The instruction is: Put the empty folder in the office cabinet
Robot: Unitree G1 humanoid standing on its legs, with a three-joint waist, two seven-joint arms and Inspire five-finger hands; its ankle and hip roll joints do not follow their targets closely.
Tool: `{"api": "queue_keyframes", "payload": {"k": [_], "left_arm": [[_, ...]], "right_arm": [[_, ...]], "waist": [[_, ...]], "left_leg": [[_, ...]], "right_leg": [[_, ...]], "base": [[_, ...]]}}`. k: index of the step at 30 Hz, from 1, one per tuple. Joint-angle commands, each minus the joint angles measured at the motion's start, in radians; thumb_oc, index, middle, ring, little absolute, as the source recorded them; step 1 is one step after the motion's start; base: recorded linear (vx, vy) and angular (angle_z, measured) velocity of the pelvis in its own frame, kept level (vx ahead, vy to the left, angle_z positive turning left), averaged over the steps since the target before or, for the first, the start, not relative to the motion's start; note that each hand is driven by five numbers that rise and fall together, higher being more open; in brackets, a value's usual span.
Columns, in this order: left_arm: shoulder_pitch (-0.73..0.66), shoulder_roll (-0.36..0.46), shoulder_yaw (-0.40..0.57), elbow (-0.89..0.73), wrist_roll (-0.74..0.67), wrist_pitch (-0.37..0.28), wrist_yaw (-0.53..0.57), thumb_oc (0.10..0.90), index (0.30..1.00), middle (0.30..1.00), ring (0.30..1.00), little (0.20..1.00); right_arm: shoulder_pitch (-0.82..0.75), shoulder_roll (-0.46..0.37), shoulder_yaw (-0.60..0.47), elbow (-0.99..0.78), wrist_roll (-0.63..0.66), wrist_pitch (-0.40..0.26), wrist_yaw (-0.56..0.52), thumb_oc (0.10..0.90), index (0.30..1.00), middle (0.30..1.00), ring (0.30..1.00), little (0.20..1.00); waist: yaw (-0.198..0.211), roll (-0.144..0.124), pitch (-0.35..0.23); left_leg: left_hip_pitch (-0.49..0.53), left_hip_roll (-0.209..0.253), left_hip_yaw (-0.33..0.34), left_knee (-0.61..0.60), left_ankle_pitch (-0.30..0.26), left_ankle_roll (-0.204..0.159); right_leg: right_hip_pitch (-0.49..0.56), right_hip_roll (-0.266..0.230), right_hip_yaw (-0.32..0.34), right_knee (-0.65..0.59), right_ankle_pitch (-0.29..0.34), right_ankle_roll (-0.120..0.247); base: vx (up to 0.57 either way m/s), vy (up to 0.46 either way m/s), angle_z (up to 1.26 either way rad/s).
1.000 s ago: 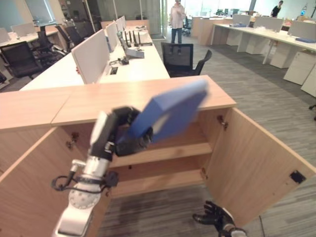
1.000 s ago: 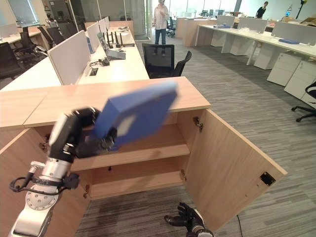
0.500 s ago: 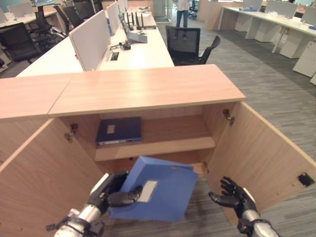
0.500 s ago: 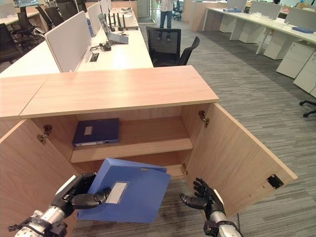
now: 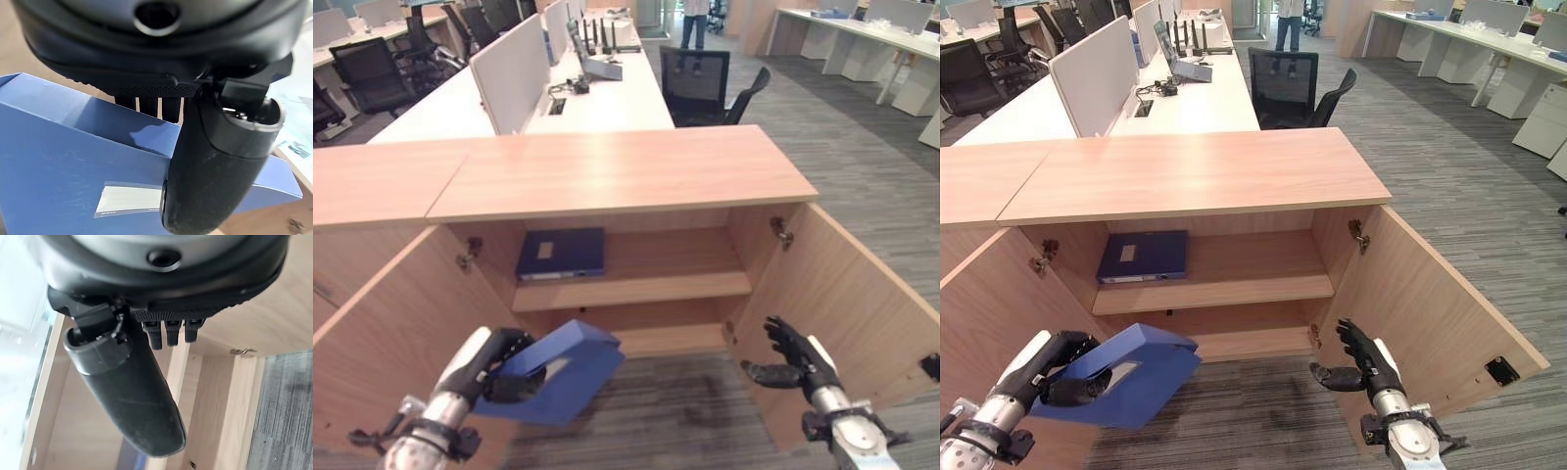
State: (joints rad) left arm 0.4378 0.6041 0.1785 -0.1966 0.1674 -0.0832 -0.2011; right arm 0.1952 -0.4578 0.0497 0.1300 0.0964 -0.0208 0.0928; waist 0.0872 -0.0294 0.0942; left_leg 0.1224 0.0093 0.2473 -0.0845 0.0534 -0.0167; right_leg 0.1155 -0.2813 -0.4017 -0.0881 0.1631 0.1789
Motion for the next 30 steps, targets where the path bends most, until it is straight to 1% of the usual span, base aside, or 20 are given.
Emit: {"api": "queue_keyframes", "payload": {"k": [1,5,6,7,11,15,16,18,23,28,30], "left_arm": [[-0.155,0.086,0.024,-0.11,-0.039,-0.13,0.047,0.4,0.3,0.3,0.3,0.3],[-0.214,0.105,-0.029,-0.121,-0.051,-0.133,0.039,0.4,0.3,0.3,0.3,0.3],[-0.25,0.107,-0.066,-0.115,-0.059,-0.133,0.04,0.4,0.3,0.3,0.3,0.3],[-0.254,0.107,-0.068,-0.112,-0.059,-0.133,0.041,0.4,0.3,0.3,0.3,0.3],[-0.32,0.115,-0.145,-0.106,-0.093,-0.132,0.03,0.4,0.3,0.3,0.3,0.3],[-0.344,0.122,-0.177,-0.105,-0.126,-0.13,0.014,0.4,0.3,0.3,0.3,0.3],[-0.351,0.134,-0.192,-0.114,-0.146,-0.132,0.002,0.4,0.3,0.3,0.3,0.3],[-0.364,0.151,-0.212,-0.128,-0.152,-0.137,-0.004,0.4,0.3,0.3,0.3,0.3],[-0.408,0.156,-0.252,-0.121,-0.16,-0.142,0.001,0.4,0.3,0.3,0.3,0.3],[-0.459,0.143,-0.286,-0.118,-0.194,-0.14,0.011,0.4,0.3,0.3,0.3,0.3],[-0.503,0.123,-0.297,-0.125,-0.192,-0.144,0.031,0.4,0.3,0.3,0.3,0.3]], "right_arm": [[-0.188,-0.044,0.025,-0.074,-0.057,-0.08,0.006,0.8,0.9,0.9,0.9,0.9],[-0.26,-0.057,0.104,-0.073,-0.098,-0.08,0.017,0.8,0.9,0.9,0.9,0.9],[-0.295,-0.056,0.143,-0.075,-0.117,-0.082,0.023,0.8,0.9,0.9,0.9,0.9],[-0.297,-0.056,0.143,-0.073,-0.117,-0.082,0.022,0.8,0.9,0.9,0.9,0.9],[-0.373,-0.053,0.212,-0.078,-0.162,-0.089,0.011,0.8,0.9,0.9,0.9,0.9],[-0.405,-0.052,0.233,-0.084,-0.181,-0.094,0.002,0.8,0.9,0.9,0.9,0.9],[-0.436,-0.056,0.25,-0.089,-0.205,-0.099,-0.005,0.8,0.9,0.9,0.9,0.9],[-0.465,-0.059,0.271,-0.109,-0.206,-0.106,-0.003,0.8,0.9,0.9,0.9,0.9],[-0.494,-0.058,0.305,-0.126,-0.201,-0.112,0.006,0.8,0.9,0.9,0.9,0.9],[-0.518,-0.05,0.352,-0.12,-0.203,-0.113,0.016,0.8,0.9,0.9,0.9,0.9],[-0.53,-0.037,0.39,-0.101,-0.194,-0.111,0.033,0.8,0.9,0.9,0.9,0.9]], "waist": [[0.004,-0.039,-0.008],[0.005,-0.04,-0.012],[0.006,-0.04,-0.013],[0.006,-0.04,-0.011],[0.006,-0.038,-0.014],[0.005,-0.036,-0.013],[0.006,-0.035,-0.013],[0.005,-0.036,-0.015],[0.005,-0.04,-0.014],[0.005,-0.042,-0.014],[0.005,-0.044,-0.015]], "left_leg": [[0.032,0.036,-0.059,-0.003,-0.102,-0.044],[0.037,0.038,-0.056,-0.003,-0.101,-0.046],[0.04,0.039,-0.055,-0.003,-0.1,-0.046],[0.04,0.039,-0.055,-0.003,-0.1,-0.046],[0.042,0.04,-0.055,-0.003,-0.098,-0.046],[0.045,0.041,-0.054,-0.003,-0.097,-0.047],[0.047,0.041,-0.052,-0.003,-0.098,-0.047],[0.049,0.043,-0.052,-0.003,-0.097,-0.047],[0.051,0.042,-0.052,-0.003,-0.097,-0.047],[0.053,0.043,-0.052,-0.003,-0.096,-0.047],[0.053,0.044,-0.054,-0.003,-0.096,-0.048]], "right_leg": [[0.008,-0.047,0.004,0.011,0.021,0.035],[0.011,-0.046,0.007,0.011,0.021,0.033],[0.013,-0.047,0.007,0.012,0.021,0.032],[0.013,-0.047,0.007,0.012,0.02,0.032],[0.016,-0.048,0.005,0.013,0.02,0.033],[0.018,-0.048,0.005,0.013,0.021,0.032],[0.019,-0.047,0.005,0.013,0.022,0.032],[0.019,-0.048,0.009,0.014,0.022,0.032],[0.021,-0.047,0.01,0.014,0.022,0.032],[0.022,-0.046,0.007,0.015,0.022,0.031],[0.022,-0.046,0.006,0.016,0.021,0.031]], "base": [[0.0,0.0,0.0],[0.0,0.0,0.0],[0.0,0.0,0.0],[0.0,0.0,0.0],[0.0,0.0,0.0],[0.0,0.0,0.0],[0.0,0.0,0.0],[0.0,0.0,0.0],[0.0,-0.004,-0.02],[0.0,0.0,0.0],[0.0,0.0,0.0]]}}
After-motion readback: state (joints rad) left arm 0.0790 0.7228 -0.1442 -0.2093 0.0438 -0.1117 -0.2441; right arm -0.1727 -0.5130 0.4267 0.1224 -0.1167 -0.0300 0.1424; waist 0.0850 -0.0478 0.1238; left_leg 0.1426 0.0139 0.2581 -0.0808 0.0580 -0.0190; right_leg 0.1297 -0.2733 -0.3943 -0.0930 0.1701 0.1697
